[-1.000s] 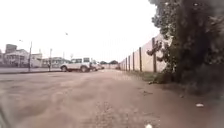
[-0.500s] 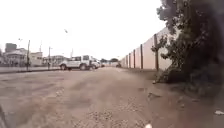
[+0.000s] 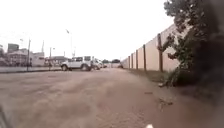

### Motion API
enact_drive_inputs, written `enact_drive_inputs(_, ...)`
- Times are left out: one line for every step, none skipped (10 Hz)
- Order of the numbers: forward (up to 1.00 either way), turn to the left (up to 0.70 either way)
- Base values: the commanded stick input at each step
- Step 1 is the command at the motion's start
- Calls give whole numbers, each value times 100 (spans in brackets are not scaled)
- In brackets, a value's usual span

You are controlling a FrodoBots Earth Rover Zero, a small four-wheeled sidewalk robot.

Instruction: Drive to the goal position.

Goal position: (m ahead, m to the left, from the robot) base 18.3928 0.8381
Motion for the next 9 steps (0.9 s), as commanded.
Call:
enact_drive_inputs(70,0)
enact_drive_inputs(70,0)
enact_drive_inputs(70,0)
enact_drive_inputs(70,0)
enact_drive_inputs(70,0)
enact_drive_inputs(70,0)
enact_drive_inputs(70,0)
enact_drive_inputs(70,0)
enact_drive_inputs(70,0)
